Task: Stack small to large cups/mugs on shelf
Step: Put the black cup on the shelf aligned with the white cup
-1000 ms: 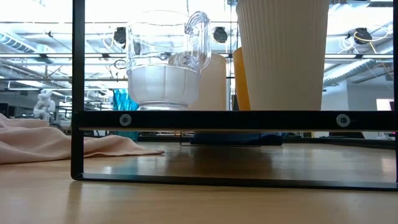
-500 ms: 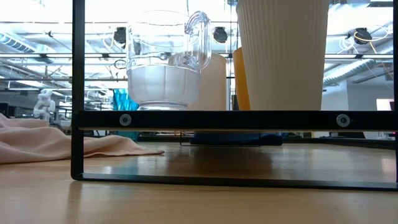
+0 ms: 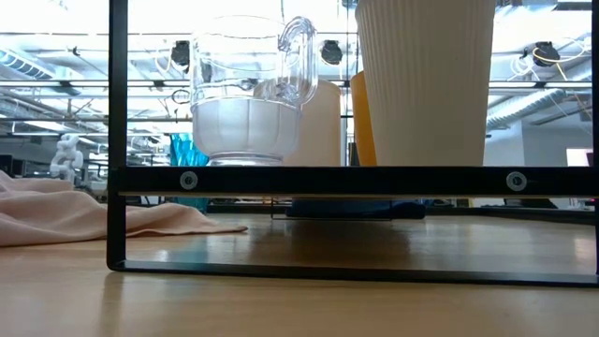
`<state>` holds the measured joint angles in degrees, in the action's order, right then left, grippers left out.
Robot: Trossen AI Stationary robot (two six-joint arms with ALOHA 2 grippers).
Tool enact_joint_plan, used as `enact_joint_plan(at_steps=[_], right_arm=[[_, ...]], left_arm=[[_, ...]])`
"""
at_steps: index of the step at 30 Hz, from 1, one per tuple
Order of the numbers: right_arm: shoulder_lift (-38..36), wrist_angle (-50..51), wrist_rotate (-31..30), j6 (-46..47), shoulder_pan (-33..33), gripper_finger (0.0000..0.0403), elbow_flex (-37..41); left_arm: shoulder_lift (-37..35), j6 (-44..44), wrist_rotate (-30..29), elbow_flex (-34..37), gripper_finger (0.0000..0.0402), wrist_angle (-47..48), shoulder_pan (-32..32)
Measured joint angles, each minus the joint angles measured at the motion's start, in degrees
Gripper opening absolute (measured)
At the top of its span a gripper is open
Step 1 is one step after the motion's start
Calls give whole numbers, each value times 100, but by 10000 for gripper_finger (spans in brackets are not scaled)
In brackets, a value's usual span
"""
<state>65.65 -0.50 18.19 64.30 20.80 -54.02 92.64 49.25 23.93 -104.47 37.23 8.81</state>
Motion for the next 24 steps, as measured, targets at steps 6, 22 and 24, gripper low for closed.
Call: enact_joint_plan(at_steps=[6,22,24], right_arm=[[129,-121,328,286,-139,3,0],[562,-966,794,606,-339,3,-2],[678,-1202,901,698,-339,3,-2]], left_arm=[[0,213,0,0,273,-11,68],[29,868,-543,-2,273,99,379],[95,1022,-411,-4,273,118,374]])
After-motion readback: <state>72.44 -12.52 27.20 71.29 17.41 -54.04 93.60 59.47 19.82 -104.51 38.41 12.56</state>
